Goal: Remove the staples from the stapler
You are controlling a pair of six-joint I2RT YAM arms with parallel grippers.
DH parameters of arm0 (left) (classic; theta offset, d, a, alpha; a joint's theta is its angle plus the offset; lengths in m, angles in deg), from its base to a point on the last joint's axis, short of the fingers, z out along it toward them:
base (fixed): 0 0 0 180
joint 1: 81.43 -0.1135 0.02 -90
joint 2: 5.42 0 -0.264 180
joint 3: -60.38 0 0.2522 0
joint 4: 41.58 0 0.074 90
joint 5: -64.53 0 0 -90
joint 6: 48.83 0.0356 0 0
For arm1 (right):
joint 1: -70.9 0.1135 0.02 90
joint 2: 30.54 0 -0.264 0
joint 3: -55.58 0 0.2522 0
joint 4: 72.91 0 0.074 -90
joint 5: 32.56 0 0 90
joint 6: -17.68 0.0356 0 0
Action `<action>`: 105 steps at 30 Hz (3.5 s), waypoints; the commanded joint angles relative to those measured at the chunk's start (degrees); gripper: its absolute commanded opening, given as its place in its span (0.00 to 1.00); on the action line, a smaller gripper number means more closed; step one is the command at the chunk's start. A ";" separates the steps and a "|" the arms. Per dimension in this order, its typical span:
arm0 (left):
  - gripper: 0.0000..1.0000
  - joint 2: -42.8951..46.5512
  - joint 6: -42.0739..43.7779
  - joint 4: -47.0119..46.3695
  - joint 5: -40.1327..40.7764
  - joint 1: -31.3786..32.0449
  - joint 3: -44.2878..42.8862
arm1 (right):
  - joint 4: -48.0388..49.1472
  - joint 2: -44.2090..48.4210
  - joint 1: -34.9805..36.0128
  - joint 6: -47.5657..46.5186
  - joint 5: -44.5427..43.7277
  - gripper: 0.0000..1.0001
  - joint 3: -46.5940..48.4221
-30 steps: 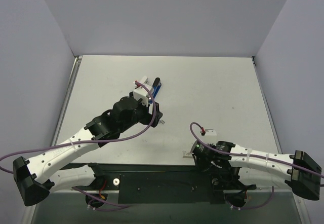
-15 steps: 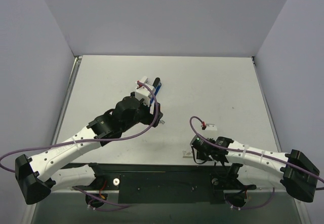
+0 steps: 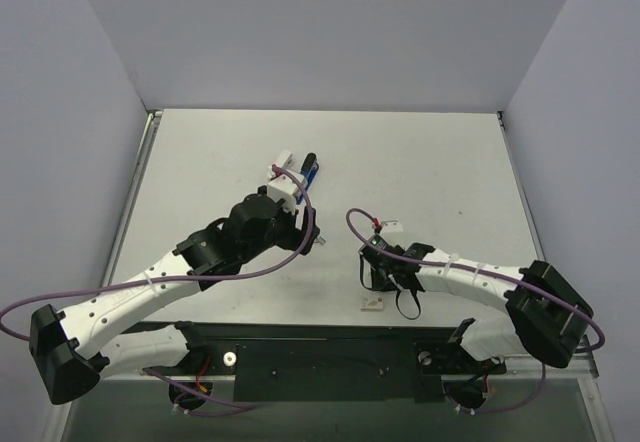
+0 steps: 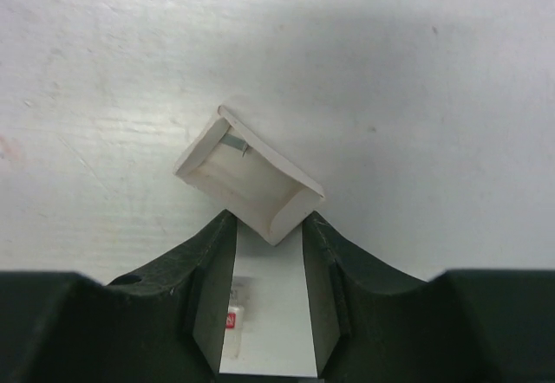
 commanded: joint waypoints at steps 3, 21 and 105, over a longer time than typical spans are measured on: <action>0.85 3.35 -0.45 -2.92 -0.29 0.05 1.96 | 2.39 -8.54 -2.74 -12.40 5.42 0.33 5.41; 0.85 11.53 -3.88 -6.18 -3.37 0.13 9.70 | 0.48 -18.76 -4.67 -27.27 8.34 0.40 19.29; 0.85 27.70 -8.45 -2.83 -3.02 0.13 13.65 | 0.19 -37.48 -2.21 -43.63 12.30 0.11 44.35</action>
